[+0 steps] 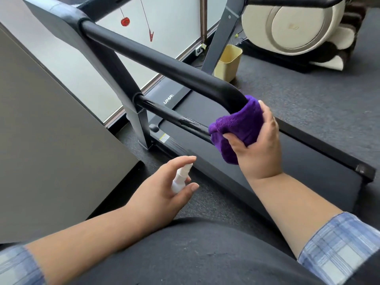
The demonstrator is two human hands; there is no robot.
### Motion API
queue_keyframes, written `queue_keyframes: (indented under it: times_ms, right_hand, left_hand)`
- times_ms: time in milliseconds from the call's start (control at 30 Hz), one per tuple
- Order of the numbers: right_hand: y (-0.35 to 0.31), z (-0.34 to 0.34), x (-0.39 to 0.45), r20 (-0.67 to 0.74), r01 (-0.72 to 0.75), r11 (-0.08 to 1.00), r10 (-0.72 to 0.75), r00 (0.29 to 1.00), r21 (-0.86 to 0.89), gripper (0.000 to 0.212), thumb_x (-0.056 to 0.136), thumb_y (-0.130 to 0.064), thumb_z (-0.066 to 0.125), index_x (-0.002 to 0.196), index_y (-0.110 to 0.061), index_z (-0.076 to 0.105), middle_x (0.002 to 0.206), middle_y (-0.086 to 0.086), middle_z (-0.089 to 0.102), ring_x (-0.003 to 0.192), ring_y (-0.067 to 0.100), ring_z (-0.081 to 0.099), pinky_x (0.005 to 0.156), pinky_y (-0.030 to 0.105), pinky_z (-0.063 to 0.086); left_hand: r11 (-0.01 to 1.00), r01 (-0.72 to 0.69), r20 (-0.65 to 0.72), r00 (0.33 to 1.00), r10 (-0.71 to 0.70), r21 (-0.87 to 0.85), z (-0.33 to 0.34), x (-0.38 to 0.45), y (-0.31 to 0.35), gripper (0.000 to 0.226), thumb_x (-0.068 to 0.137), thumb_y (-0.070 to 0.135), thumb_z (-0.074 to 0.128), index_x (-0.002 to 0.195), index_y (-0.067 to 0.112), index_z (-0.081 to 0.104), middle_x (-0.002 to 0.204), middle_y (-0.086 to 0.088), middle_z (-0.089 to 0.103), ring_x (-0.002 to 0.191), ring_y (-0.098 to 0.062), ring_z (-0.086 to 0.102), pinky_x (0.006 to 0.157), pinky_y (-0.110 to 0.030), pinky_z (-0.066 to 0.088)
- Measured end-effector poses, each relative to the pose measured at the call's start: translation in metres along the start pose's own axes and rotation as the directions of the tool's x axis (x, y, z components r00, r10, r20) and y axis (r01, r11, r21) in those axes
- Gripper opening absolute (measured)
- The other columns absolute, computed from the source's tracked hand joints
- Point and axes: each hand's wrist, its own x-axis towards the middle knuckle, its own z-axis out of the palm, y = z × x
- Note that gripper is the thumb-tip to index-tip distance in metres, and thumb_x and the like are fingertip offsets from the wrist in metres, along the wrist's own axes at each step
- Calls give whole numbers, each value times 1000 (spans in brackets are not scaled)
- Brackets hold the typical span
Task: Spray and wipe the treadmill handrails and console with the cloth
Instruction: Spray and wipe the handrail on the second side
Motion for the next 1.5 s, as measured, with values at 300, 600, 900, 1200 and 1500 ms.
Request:
queue_keyframes:
  times_ms: [300, 600, 900, 1200, 1500]
  right_hand:
    - [35, 20, -57, 69, -347, 936, 343, 937, 58, 71, 89, -17, 69, 150, -19, 33, 141, 2, 51, 128, 21, 51, 107, 33, 38]
    - [-25, 31, -100, -149, -461, 879, 475, 867, 121, 77, 87, -58, 56, 150, -24, 28, 127, -12, 51, 101, -25, 45, 86, -3, 30]
    - [-68, 87, -90, -108, -147, 989, 145, 984, -6, 80, 85, -44, 62, 150, -28, 19, 143, -12, 30, 135, -13, 29, 106, 5, 26]
    - [-75, 101, -25, -122, -65, 649, -43, 992, -758, 89, 72, -31, 81, 148, -22, 35, 136, 10, 37, 115, 31, 35, 103, 52, 38]
    - [-58, 101, -14, 188, 149, 131, 373, 908, -980, 93, 88, -52, 64, 156, -18, 10, 140, 11, 38, 116, 28, 47, 103, 40, 34]
  left_hand:
    - [998, -34, 85, 996, 30, 44, -13, 10, -9, 53, 86, 58, 55, 134, 59, 34, 104, 26, 61, 97, 1, 62, 77, -10, 43]
    - [994, -86, 111, 989, 92, -62, -51, 52, -21, 24, 87, 42, 62, 109, 33, 60, 105, 29, 60, 93, 7, 59, 74, -5, 38]
    - [953, -267, 416, 858, 303, -143, -86, 94, -32, 27, 85, 50, 64, 106, 41, 51, 99, 20, 65, 92, 0, 61, 81, -31, 50]
    - [964, 61, 455, 888, 66, -260, -84, 133, -64, 23, 88, 42, 68, 105, 43, 52, 85, 21, 68, 67, 5, 63, 51, -10, 43]
    - [937, 182, 538, 843, 7, -299, -83, 123, -95, 23, 89, 38, 65, 105, 45, 50, 89, 25, 69, 64, -7, 68, 61, -29, 58]
